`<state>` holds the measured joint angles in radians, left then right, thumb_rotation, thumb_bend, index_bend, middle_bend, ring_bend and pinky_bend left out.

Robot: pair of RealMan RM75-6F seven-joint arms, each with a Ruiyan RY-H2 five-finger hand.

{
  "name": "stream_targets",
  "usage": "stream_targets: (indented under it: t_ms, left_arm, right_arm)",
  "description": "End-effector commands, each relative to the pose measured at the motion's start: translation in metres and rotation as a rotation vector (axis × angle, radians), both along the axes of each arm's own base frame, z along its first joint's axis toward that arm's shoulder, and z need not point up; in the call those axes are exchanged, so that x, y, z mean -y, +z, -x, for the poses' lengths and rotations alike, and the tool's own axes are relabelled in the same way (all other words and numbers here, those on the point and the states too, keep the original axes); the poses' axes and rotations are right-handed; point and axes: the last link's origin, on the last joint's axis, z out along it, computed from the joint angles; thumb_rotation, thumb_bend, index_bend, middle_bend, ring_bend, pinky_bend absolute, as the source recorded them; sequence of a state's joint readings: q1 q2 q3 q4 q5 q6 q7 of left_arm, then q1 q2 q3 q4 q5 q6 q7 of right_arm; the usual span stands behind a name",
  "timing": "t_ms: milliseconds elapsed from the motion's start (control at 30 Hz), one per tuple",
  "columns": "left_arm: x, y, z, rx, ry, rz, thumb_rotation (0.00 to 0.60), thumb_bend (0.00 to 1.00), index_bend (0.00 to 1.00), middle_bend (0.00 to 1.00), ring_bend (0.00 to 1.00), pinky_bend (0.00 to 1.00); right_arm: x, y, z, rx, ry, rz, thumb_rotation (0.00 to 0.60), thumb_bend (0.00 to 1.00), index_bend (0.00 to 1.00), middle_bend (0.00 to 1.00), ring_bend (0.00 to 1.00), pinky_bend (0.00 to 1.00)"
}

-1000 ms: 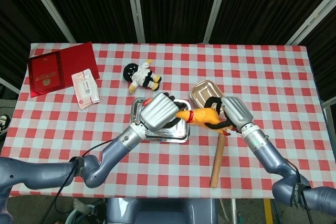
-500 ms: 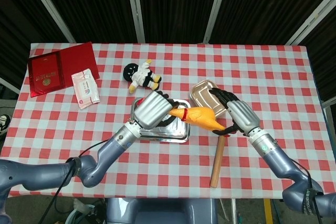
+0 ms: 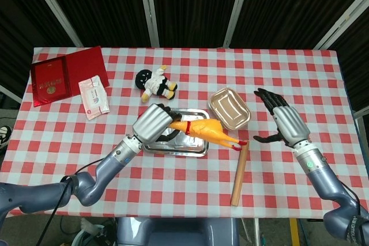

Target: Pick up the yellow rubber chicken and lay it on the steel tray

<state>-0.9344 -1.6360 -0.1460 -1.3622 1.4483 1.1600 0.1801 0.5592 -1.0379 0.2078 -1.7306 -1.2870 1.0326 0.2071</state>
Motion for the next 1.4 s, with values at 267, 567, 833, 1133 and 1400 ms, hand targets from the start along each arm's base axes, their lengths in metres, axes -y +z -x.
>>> stream_targets:
  t_ms: [267, 567, 833, 1133, 1400]
  left_arm:
    - [-0.01, -0.022, 0.049, 0.018, 0.129, 0.039, 0.6, 0.59, 0.63, 0.66, 0.59, 0.64]
    - [-0.027, -0.044, 0.083, 0.034, 0.288, 0.076, 0.6, 0.58, 0.62, 0.65, 0.59, 0.64]
    - [-0.029, -0.058, 0.087, 0.045, 0.343, 0.112, 0.6, 0.56, 0.6, 0.64, 0.59, 0.63]
    - [-0.025, -0.062, 0.084, 0.053, 0.319, 0.127, 0.6, 0.46, 0.52, 0.56, 0.51, 0.58]
    - [-0.021, -0.061, 0.086, -0.054, 0.347, 0.18, 0.6, 0.21, 0.2, 0.22, 0.16, 0.19]
  right_arm:
    - [-0.002, 0.007, 0.022, 0.001, -0.057, 0.061, 0.6, 0.04, 0.0, 0.0, 0.0, 0.06]
    - [-0.002, 0.006, 0.026, 0.023, -0.067, 0.066, 0.6, 0.04, 0.0, 0.0, 0.0, 0.06]
    - [-0.001, 0.007, 0.028, 0.03, -0.076, 0.073, 0.6, 0.04, 0.0, 0.0, 0.0, 0.06]
    - [-0.001, 0.005, 0.03, 0.031, -0.084, 0.063, 0.6, 0.04, 0.0, 0.0, 0.0, 0.06]
    - [-0.002, 0.005, 0.031, 0.035, -0.087, 0.059, 0.6, 0.04, 0.0, 0.0, 0.0, 0.06]
